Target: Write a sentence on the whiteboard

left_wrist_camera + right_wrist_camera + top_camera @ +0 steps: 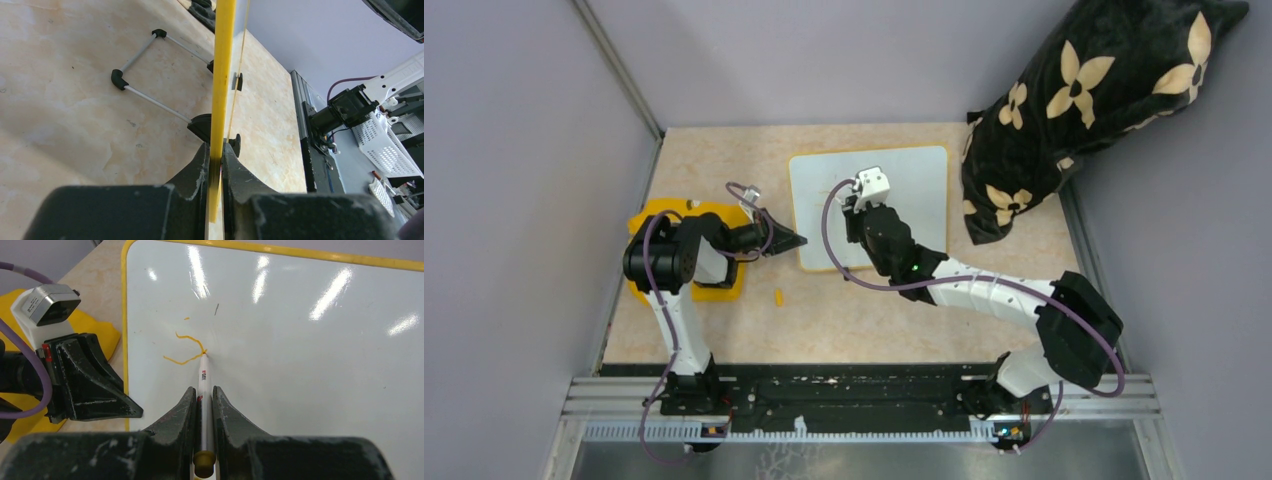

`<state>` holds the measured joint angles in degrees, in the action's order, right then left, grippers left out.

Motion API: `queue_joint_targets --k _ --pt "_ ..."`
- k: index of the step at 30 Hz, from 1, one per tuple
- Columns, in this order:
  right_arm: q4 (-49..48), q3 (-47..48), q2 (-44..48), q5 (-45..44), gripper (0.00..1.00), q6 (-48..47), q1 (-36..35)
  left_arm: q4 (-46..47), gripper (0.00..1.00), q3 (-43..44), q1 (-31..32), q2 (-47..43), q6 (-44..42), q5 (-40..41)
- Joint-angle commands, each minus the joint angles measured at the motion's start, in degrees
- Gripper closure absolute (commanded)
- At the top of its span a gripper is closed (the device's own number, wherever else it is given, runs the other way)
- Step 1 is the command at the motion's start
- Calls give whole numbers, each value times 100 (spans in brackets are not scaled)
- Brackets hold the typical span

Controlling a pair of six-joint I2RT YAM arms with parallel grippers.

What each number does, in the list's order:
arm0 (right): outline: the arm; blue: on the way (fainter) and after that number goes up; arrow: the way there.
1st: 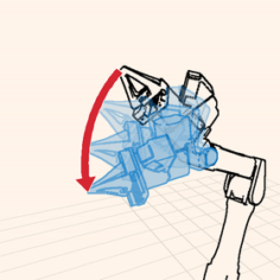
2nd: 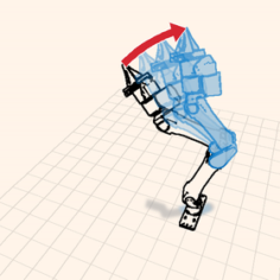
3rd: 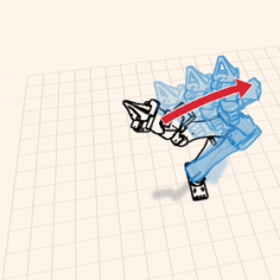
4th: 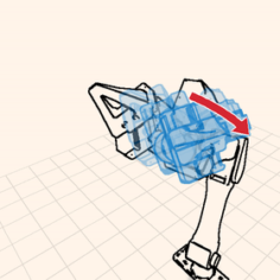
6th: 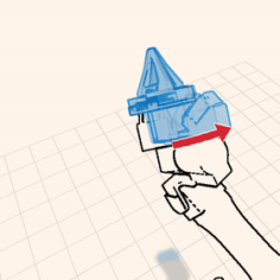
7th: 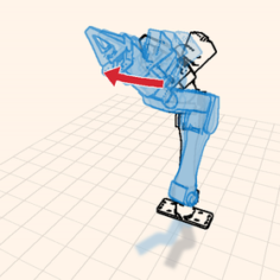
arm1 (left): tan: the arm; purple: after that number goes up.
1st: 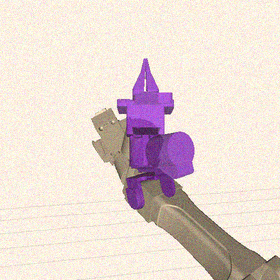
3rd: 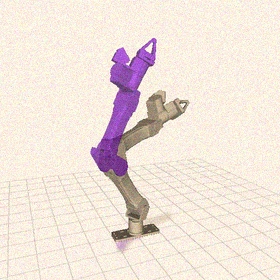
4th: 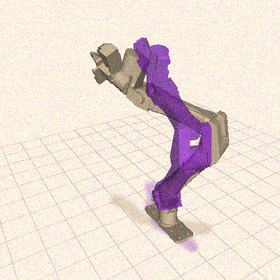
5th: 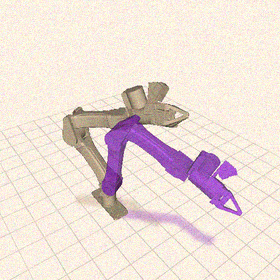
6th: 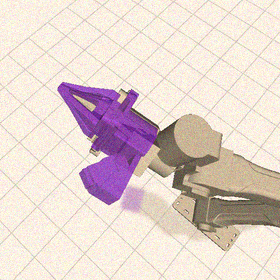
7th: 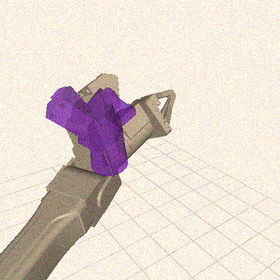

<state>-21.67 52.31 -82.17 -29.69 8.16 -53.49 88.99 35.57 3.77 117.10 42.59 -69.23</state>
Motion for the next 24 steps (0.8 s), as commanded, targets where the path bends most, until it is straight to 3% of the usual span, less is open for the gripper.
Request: queue_joint_targets --k 1,24 --pt "34 119 -19 -177 100 79 76 1260 100 54 18 135 24 24" --pt "204 -249 228 -66 100 395 76 1261 100 51 18 135 25 28"
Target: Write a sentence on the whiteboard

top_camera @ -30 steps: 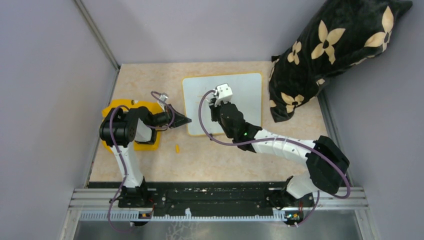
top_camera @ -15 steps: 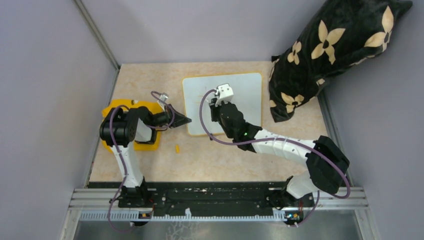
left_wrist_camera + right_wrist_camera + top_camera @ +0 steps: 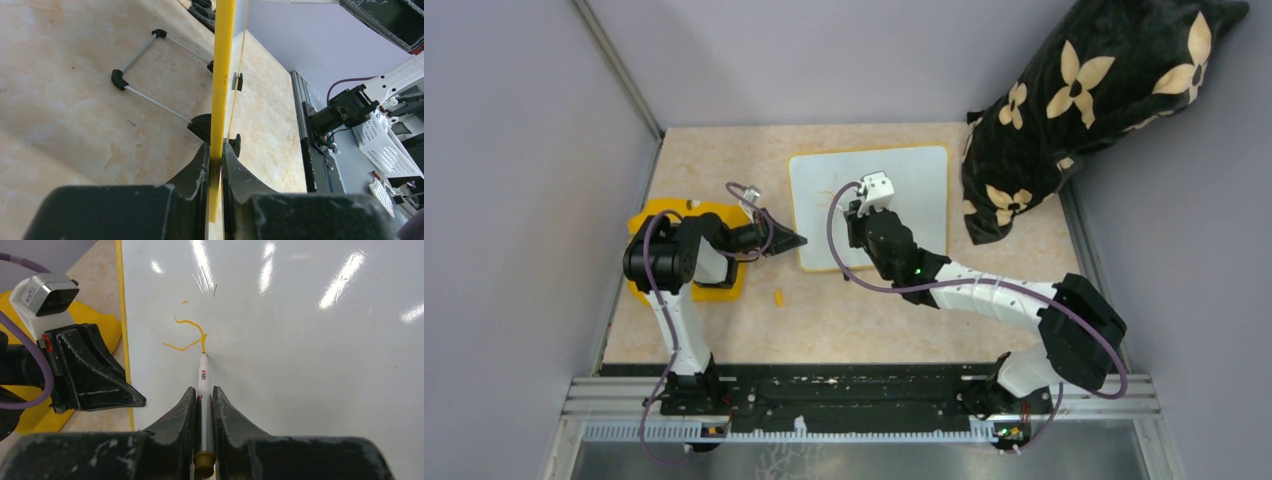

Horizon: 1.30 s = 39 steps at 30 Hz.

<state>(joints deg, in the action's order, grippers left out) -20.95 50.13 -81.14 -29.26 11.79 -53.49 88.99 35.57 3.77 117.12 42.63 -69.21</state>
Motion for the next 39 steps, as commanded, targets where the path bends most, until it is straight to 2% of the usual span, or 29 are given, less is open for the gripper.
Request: queue_joint_targets --k 1,18,39 --pt "134 -3 112 -115 100 27 74 1261 100 52 18 134 22 23" --pt "84 495 -122 -227 100 -134 182 1261 100 55 18 142 21 21" --pt "-13 354 109 -317 100 -124 348 1260 100 63 18 144 41 7"
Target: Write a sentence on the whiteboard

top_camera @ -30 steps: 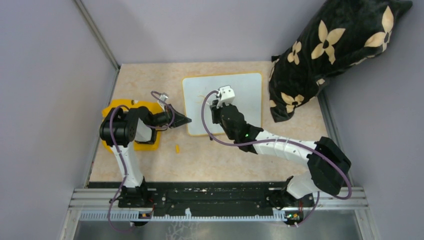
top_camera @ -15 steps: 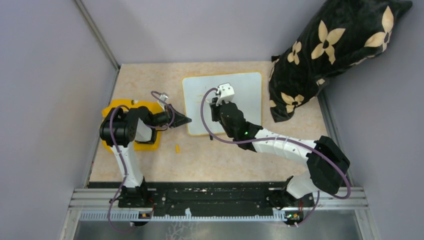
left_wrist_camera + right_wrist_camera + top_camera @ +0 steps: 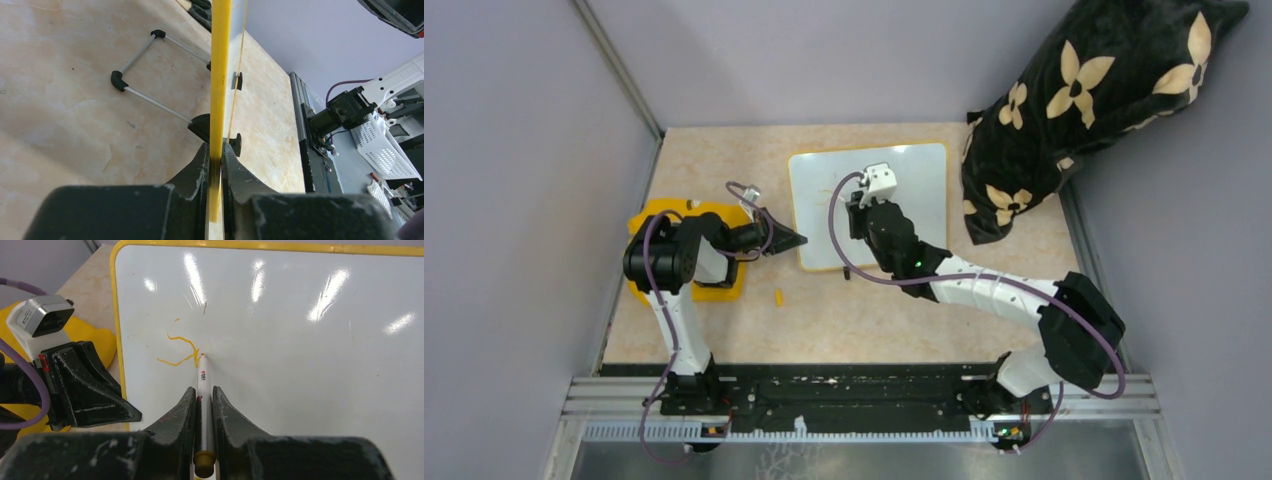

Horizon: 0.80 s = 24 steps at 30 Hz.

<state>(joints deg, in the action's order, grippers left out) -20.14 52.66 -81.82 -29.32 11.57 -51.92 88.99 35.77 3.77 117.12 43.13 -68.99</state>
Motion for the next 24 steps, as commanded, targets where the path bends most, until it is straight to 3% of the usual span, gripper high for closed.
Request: queue_joint_targets --k 1,24 --pt "-89 95 183 -311 100 -98 199 1257 100 42 18 142 -19 -15" --pt "113 -556 547 -199 100 176 204 1253 100 52 18 149 2 -14"
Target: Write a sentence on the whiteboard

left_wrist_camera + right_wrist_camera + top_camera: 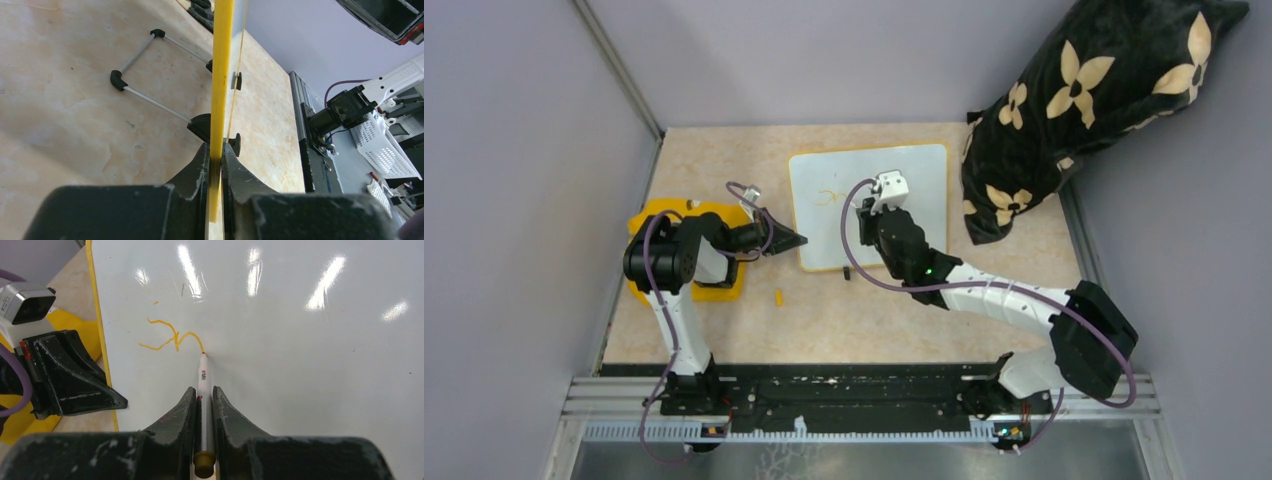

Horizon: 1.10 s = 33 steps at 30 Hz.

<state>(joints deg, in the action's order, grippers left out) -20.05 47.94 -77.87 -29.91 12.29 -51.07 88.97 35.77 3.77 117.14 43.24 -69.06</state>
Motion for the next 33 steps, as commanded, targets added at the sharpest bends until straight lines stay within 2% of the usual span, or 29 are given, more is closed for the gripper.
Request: queue_joint_targets --k 1,33 --pt "107 -109 172 -134 100 118 120 1250 100 53 18 148 -8 -10" --pt "77 426 -38 -165 100 7 376 1252 100 51 18 149 0 -3"
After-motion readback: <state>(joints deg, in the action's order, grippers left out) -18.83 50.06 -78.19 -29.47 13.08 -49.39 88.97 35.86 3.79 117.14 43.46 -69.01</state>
